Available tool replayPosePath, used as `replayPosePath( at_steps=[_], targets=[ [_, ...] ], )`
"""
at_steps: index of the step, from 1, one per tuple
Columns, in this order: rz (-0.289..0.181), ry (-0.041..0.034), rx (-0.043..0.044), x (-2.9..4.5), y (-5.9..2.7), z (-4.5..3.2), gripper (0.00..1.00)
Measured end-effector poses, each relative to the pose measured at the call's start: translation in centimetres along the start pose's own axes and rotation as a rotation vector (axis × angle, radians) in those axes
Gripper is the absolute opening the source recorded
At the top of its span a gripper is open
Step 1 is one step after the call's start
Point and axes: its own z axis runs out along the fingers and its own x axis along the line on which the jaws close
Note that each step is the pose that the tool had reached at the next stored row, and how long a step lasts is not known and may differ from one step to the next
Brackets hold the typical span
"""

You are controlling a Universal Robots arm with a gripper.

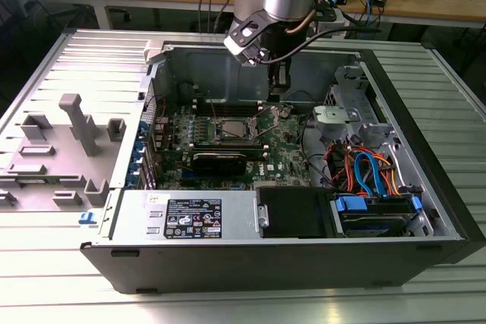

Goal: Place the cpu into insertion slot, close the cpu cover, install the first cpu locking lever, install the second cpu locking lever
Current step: 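Close the cpu cover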

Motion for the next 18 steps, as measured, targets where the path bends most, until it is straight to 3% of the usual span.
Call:
replayPosePath(
  at_steps=[2, 5, 18],
  targets=[
    [0.0, -0.0001, 0.0, 0.01, 1.14, 0.61, 0.11],
    [0.0, 0.0, 0.0, 0.02, 1.93, 0.96, 0.11],
    [0.0, 0.0, 0.0, 0.03, 2.51, 1.25, 0.11]
  ],
)
